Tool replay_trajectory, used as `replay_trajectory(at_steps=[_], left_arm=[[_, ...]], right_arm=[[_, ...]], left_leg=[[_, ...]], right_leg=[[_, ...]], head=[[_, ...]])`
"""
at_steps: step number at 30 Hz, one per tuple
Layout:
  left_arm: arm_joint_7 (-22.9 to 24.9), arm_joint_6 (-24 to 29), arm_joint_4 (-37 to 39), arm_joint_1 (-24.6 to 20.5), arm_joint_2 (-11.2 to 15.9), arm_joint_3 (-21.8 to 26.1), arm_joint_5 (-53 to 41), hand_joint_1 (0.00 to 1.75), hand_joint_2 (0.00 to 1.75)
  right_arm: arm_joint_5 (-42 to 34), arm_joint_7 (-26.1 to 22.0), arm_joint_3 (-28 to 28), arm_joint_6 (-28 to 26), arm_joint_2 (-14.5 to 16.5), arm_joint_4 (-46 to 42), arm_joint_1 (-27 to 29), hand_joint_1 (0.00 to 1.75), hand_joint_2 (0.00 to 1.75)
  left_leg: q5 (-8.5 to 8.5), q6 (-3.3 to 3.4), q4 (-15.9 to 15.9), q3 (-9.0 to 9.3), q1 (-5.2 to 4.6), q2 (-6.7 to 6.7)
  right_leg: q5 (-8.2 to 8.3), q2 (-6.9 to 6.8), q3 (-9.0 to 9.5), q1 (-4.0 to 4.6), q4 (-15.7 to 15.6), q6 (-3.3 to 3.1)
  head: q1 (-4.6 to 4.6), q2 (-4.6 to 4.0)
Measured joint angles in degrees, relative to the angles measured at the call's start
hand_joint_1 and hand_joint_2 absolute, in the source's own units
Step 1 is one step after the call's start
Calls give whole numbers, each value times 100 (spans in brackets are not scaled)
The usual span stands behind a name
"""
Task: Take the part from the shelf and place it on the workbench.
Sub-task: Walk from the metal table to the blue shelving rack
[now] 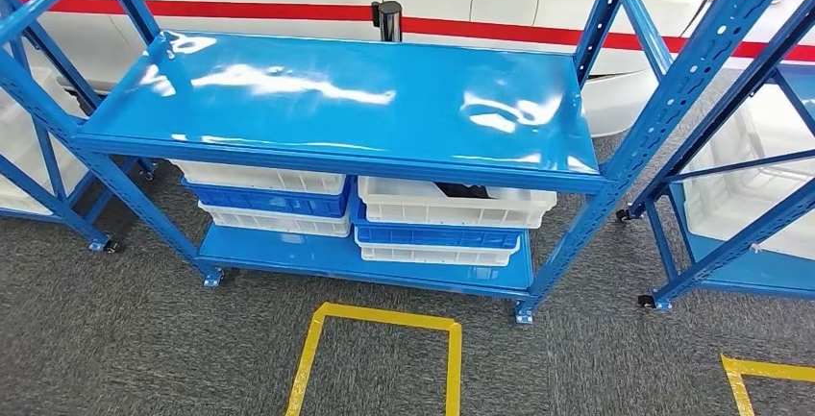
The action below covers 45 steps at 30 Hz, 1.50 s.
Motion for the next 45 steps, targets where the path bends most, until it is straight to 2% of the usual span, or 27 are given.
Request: replay_trajectory(at_steps=[2, 5, 7, 8, 10, 11, 12, 13, 14, 16, 18, 21, 23, 24, 25, 27, 28, 29, 31, 32, 33, 37, 39, 42, 43, 44, 45], left_arm=[[3, 0, 0, -6, 1, 2, -1, 0, 0], [5, 1, 0, -8, -9, 3, 0, 0, 0], [4, 4, 0, -6, -16, 6, 5, 0, 0], [3, 4, 0, -7, -18, 8, 10, 0, 0], [9, 3, 0, -13, -15, 14, 16, 0, 0], [17, 2, 0, -12, -16, 18, 18, 0, 0], [26, 2, 0, -8, -17, 26, 18, 0, 0], [34, 2, 0, -5, -19, 35, 17, 0, 0], [39, 1, 0, -3, -20, 44, 16, 0, 0], [40, 0, 0, -1, -23, 54, 11, 0, 0], [40, 0, 0, 0, -24, 55, 9, 0, 0], [41, 0, 0, -1, -23, 56, 7, 0, 0], [49, 0, 0, -9, -22, 61, 2, 0, 0], [55, -1, -1, -20, -21, 64, 0, 0, 0], [61, -1, -2, -31, -21, 68, -2, 0, 0], [70, -2, -3, -39, -20, 74, -8, 0, 0], [72, -2, -3, -35, -20, 76, -10, 0, 0], [74, -2, -2, -31, -18, 79, -13, 0, 0], [75, -2, -2, -28, -9, 83, -11, 0, 0], [76, -2, -2, -28, -6, 85, -11, 0, 0], [76, -2, -1, -31, -4, 87, -13, 0, 0], [77, -8, 0, -37, -9, 90, -17, 0, 0], [75, -13, 0, -35, -8, 90, -19, 0, 0], [74, -9, 0, -35, -5, 91, -16, 0, 0], [75, -5, 0, -30, -6, 92, -9, 0, 0], [76, 0, 0, -23, -8, 94, 3, 0, 0], [77, 4, 0, -16, -11, 96, 15, 0, 0]], right_arm=[[0, -2, 0, 1, -1, 0, -10, 0, 0], [2, -12, 0, 1, -8, -3, -38, 0, 0], [5, -24, 0, 1, -8, -6, -42, 0, 0], [6, -25, 0, 1, -6, -7, -38, 0, 0], [7, -15, 0, 1, 1, -7, -29, 0, 0], [7, -3, 0, 1, 1, -7, -17, 0, 0], [7, 9, 0, 1, 1, -7, -4, 0, 0], [7, 21, 0, 1, 1, -7, 8, 0, 0], [7, 28, 0, 1, 0, -7, 14, 0, 0], [7, 36, 0, 1, 0, -7, 18, 0, 0], [7, 38, 0, 1, 1, -7, 20, 0, 0], [7, 39, 0, 1, 1, -5, 21, 0, 0], [7, 41, 0, 1, 1, -4, 12, 0, 0], [7, 42, 0, 1, 1, -4, 4, 0, 0], [7, 43, 0, 1, -2, -4, -3, 0, 0], [8, 43, 0, 1, -5, -4, -10, 0, 0], [9, 43, 0, 1, -6, -4, -8, 0, 0], [9, 44, 0, 1, -5, -4, -5, 0, 0], [9, 44, 0, 1, 0, -4, 9, 0, 0], [9, 44, 0, 1, 2, -3, 9, 0, 0], [9, 44, 0, 1, 4, -3, 2, 0, 0], [10, 44, 0, 1, 1, -4, -41, 0, 0], [16, 43, 0, 1, 5, -7, -42, 0, 0], [38, 43, 0, -1, 12, -7, -22, 0, 0], [50, 42, 0, -1, 10, -7, -10, 0, 0], [63, 38, 0, -2, 8, -7, 3, 0, 0], [76, 31, 0, -1, 5, -7, 13, 0, 0]], left_leg=[[145, 44, -412, 182, -32, -2], [84, 150, -494, 272, -72, -10], [83, 231, -582, 374, -53, -10], [73, 266, -612, 416, -46, -6], [14, 307, -623, 474, -57, -4], [-25, 313, -623, 511, -61, -10], [-68, 310, -623, 561, -62, -20], [-114, 300, -623, 623, -61, -31], [-164, 285, -623, 693, -59, -40], [-248, 248, -625, 771, -58, -45], [-282, 230, -626, 776, -60, -44], [-287, 227, -625, 788, -64, -44], [-345, 191, -625, 829, -83, -43], [-387, 151, -637, 864, -86, -38], [-516, 98, -455, 801, -76, -31], [-820, -7, 432, 251, -37, -17], [-865, -38, 825, -49, -19, -12], [-731, -51, 920, -225, -7, -8], [-168, -27, 267, -63, 8, 0], [13, -9, -61, 54, 0, 1], [100, 14, -277, 139, -16, 1], [48, 150, -460, 278, -64, -8], [56, 229, -570, 409, -38, -3], [-13, 293, -611, 510, -43, -2], [-52, 297, -611, 548, -46, -12], [-93, 292, -611, 596, -47, -24], [-138, 281, -611, 655, -46, -36]], right_leg=[[-86, 4, 41, 34, -11, 68], [-149, 0, 102, 42, -53, 179], [-263, -9, 19, 41, 190, 210], [-374, -12, -150, 32, 501, 201], [-604, -12, -671, 21, 1302, 186], [-627, -12, -890, 19, 1567, 207], [-548, -12, -1010, 19, 1626, 251], [-364, -14, -1015, 14, 1448, 309], [-117, -20, -921, 7, 1081, 365], [305, -41, -694, -6, 376, 413], [437, -56, -617, -10, 149, 402], [433, -58, -619, -6, 156, 394], [403, -54, -582, 23, 149, 316], [378, -48, -550, 34, 136, 248], [339, -43, -485, 25, 112, 146], [228, -34, -343, -9, 81, -8], [162, -28, -260, -22, 73, -48], [101, -21, -186, -22, 74, -45], [-9, -10, -50, -25, 71, -3], [-65, -5, -4, -4, 71, 30], [-111, -2, 24, 12, 63, 67], [-207, -9, 100, 39, 10, 211], [-344, -17, -33, 39, 341, 231], [-637, -19, -783, 18, 1475, 226], [-616, -19, -980, 17, 1665, 260], [-490, -20, -1063, 14, 1626, 312], [-273, -22, -1029, 5, 1354, 371]], head=[[3, 0], [7, 0], [19, 0], [27, 0], [38, 0], [37, 0], [38, 0], [39, 0], [41, 0], [45, 0], [46, 0], [47, 0], [36, 0], [31, 0], [24, 0], [18, 0], [15, 0], [14, 0], [14, 0], [13, 0], [10, 0], [14, 0], [36, 0], [67, 0], [71, 0], [77, 0], [81, 0]])
